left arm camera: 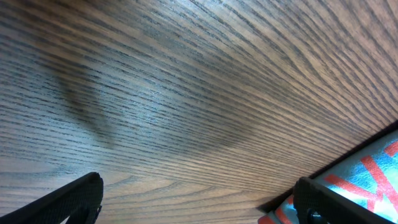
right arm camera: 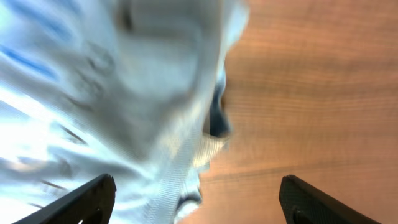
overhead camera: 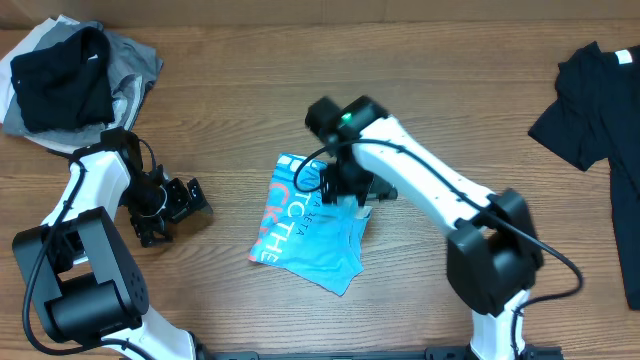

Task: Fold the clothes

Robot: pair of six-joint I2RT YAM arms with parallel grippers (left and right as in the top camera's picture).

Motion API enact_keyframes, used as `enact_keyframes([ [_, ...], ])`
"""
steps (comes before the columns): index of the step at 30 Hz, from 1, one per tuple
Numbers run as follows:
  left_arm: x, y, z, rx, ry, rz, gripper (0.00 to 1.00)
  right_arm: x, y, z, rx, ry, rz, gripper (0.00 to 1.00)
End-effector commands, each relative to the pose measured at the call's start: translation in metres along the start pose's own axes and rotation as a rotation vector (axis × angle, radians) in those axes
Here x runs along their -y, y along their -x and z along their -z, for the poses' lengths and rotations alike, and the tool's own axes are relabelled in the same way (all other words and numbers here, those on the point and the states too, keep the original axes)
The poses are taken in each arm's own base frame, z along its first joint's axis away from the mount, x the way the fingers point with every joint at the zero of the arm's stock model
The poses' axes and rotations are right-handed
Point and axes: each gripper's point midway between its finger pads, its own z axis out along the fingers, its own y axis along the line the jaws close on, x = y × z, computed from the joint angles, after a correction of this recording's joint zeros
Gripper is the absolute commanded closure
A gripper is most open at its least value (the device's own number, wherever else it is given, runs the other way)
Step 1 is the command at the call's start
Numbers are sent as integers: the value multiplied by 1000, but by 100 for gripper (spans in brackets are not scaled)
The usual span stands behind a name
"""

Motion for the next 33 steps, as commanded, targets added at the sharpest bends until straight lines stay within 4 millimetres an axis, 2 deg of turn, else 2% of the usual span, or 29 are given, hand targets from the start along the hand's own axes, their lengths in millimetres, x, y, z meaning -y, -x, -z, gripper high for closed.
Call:
enact_keyframes([
  [1, 3, -3, 2, -2, -17, 8, 0, 11, 30, 28, 113, 85, -29, 17],
  [3, 4, -4, 2, -3, -24, 7, 0, 0, 38, 25, 95, 196, 1, 37],
  [4, 6, -5, 2, -8, -34, 0, 0, -8, 41, 25, 85, 267, 24, 59],
  [5, 10, -6, 2, -13, -56, -20, 0, -13, 43, 23, 78, 310, 33, 71],
  [7, 23, -9, 3, -25, -133, -94, 2, -16, 49, 19, 78, 354, 26, 90],
  [8, 36, -12, 5, -32, -202, -154, 11, -18, 52, 16, 84, 367, 25, 96],
  [11, 73, -22, 14, -37, -407, -319, 77, -19, 53, 9, 90, 372, 25, 96],
  [12, 97, -31, 21, -40, -533, -406, 96, -19, 52, 6, 86, 370, 25, 96],
  [15, 125, -43, 23, -50, -614, -492, 96, -17, 47, -1, 62, 362, 3, 96],
  [16, 133, -48, 20, -59, -609, -525, 96, -17, 45, -3, 54, 360, 2, 96],
  [18, 160, -70, 9, -94, -572, -668, 96, -12, 41, -9, 34, 348, -12, 96],
  [21, 184, -83, 0, -86, -492, -799, 96, -4, 43, -11, 28, 327, -68, 96],
  [24, 208, -79, -4, -25, -373, -807, 96, 3, 42, -12, 6, 323, -109, 96],
  [27, 229, -76, 0, 39, -343, -852, 96, 8, 35, -13, -25, 307, -117, 96],
  [33, 247, -57, 2, 139, -325, -823, 96, 0, 29, -16, -51, 345, -106, 96],
])
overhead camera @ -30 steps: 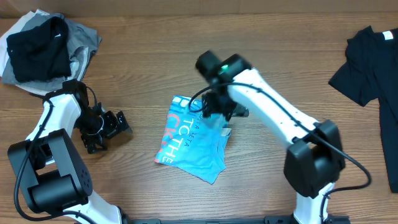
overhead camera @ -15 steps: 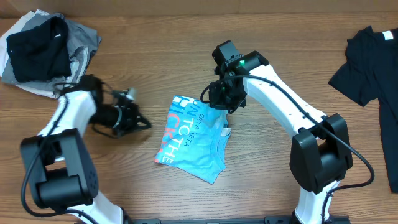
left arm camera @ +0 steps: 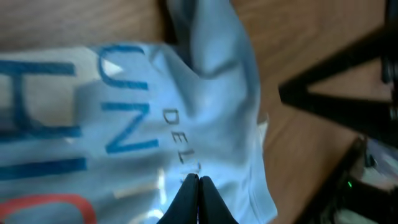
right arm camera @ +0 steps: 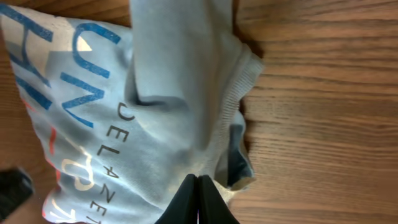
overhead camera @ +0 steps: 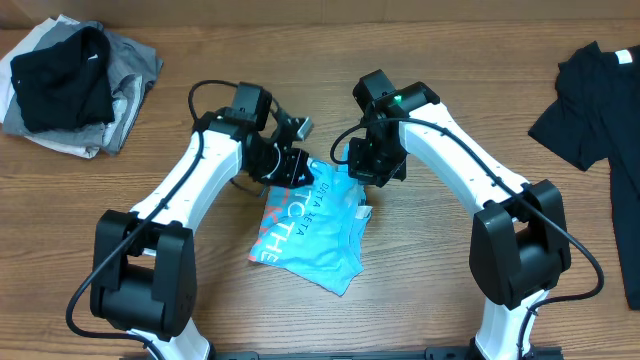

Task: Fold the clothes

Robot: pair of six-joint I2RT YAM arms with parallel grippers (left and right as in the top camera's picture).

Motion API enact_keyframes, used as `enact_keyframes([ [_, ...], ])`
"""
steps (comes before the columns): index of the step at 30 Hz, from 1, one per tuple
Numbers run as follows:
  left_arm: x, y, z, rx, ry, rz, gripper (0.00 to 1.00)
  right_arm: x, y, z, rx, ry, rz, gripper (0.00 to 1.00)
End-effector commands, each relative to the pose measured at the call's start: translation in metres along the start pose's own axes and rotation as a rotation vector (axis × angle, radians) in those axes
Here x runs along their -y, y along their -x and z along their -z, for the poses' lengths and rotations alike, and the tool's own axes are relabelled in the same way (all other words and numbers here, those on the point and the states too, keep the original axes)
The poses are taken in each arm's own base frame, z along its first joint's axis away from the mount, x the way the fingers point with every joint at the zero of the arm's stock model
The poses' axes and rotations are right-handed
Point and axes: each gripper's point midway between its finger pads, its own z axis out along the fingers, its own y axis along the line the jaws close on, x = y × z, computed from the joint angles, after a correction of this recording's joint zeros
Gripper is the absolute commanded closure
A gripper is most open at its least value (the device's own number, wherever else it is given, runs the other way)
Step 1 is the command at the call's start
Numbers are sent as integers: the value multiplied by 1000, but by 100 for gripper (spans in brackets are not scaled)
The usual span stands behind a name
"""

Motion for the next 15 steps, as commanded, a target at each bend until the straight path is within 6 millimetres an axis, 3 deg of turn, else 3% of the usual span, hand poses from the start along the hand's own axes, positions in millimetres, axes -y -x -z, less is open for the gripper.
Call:
enact_keyframes([
  [1, -9, 13, 3, 44, 64, 42, 96, -6, -4, -10, -29, 46, -6, 96],
  [7, -27, 5, -22, -20, 72, 85, 96, -25, -12, -34, -74, 219, 14, 96],
  [12, -44, -5, -40, -75, 95, 121, 96, -19, -16, -45, -81, 213, 10, 96],
  [15, -58, -10, -47, -97, 141, 138, 96, -3, -16, -48, -69, 133, -17, 96],
])
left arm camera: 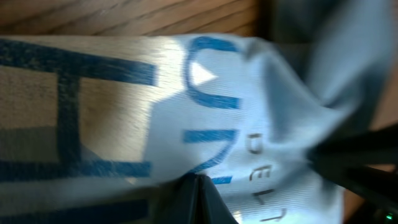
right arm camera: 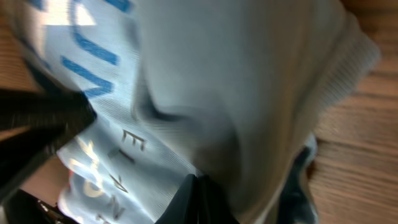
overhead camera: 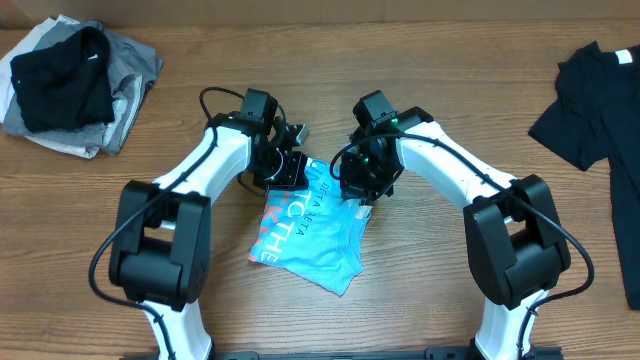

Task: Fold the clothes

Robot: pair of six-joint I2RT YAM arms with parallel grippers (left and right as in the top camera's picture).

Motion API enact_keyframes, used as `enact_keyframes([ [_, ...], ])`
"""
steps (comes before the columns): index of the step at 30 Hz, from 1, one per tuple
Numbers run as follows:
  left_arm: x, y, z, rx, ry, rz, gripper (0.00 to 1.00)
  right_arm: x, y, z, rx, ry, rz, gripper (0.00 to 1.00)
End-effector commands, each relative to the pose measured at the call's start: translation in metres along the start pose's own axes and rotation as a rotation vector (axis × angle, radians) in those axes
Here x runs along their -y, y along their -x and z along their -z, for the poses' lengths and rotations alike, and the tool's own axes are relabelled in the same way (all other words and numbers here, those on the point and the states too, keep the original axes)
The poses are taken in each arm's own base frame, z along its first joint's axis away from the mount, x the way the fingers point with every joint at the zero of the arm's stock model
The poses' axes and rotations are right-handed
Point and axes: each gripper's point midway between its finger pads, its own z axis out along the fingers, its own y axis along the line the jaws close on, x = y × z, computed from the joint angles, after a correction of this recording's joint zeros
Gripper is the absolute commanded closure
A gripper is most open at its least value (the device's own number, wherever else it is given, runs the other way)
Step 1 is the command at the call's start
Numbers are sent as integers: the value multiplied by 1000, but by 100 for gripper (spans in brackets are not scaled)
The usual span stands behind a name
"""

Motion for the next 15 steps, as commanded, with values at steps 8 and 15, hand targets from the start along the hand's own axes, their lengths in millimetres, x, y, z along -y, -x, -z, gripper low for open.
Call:
enact_keyframes([
  [8, -54, 0, -14, -22, 185, 111, 95, 31, 6, 3, 20, -95, -62, 96],
  [15, -78, 9, -4, 32, 205, 225, 96, 23, 12, -8, 37, -58, -12, 96],
])
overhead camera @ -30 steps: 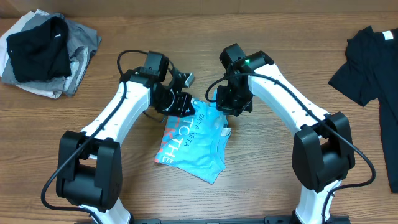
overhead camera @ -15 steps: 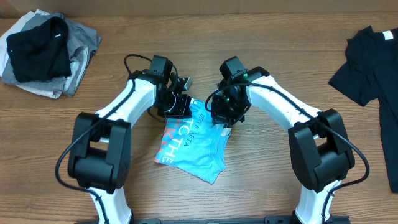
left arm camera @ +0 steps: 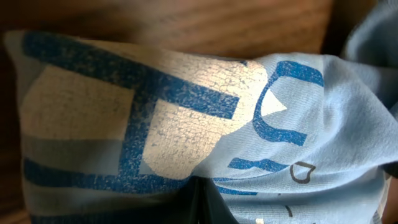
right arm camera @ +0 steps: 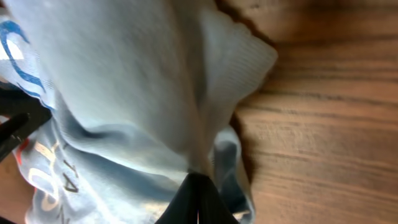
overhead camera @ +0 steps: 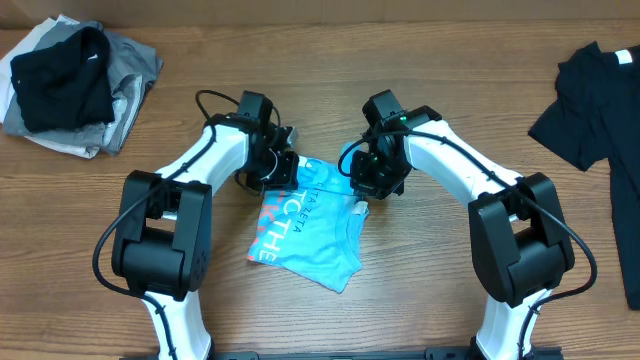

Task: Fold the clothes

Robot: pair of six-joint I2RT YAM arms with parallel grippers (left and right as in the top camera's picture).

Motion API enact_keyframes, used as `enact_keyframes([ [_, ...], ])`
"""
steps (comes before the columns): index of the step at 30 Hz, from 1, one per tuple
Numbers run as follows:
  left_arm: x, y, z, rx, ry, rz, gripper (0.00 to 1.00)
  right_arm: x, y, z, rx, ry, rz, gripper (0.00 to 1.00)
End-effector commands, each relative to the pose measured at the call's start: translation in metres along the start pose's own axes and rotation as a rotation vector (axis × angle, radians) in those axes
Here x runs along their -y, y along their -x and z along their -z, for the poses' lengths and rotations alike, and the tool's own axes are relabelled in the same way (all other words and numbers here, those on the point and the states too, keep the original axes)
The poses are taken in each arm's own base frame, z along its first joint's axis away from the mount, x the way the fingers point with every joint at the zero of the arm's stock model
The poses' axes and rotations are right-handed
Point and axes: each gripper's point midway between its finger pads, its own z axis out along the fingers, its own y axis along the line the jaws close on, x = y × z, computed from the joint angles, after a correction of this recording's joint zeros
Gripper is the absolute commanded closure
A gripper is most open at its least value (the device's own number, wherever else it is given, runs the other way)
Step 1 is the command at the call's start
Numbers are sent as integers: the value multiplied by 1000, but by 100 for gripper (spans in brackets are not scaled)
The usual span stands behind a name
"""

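Observation:
A light blue printed t-shirt (overhead camera: 310, 225) lies folded small at the table's middle, its blue and red lettering facing up. My left gripper (overhead camera: 283, 170) is shut on the shirt's far left corner; its wrist view shows the printed cloth (left arm camera: 186, 112) right at the fingertips. My right gripper (overhead camera: 362, 183) is shut on the shirt's far right edge, where the ribbed collar (right arm camera: 239, 68) bunches up against the wood. Both grippers sit low at the cloth.
A pile of black, grey and white clothes (overhead camera: 70, 85) lies at the far left corner. A black t-shirt (overhead camera: 600, 100) is spread at the right edge. Bare wooden table (overhead camera: 450, 290) lies in front of the blue shirt.
Both grippers stay shut on the far edge of the blue shirt. The left one has shifted slightly toward the shirt's left corner, and the right one slightly to the right.
The left gripper was open at the table's left, away from the shirt, while the right was open over its far edge. Then both were shut at the shirt's far edge. They remain there, a little farther apart now.

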Motion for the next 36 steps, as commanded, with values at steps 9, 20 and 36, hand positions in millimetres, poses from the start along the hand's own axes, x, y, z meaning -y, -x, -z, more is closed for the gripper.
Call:
enact_keyframes([
  [9, -78, 12, 10, 49, 165, 209, 96, -5, 4, -23, -7, 31, 37, 96],
  [20, -126, 0, 30, 43, 254, 354, 96, -61, 44, 47, 189, 127, 216, 96],
  [36, -115, 2, 27, 39, 190, 337, 96, -153, 44, 20, 170, 433, 358, 96],
])
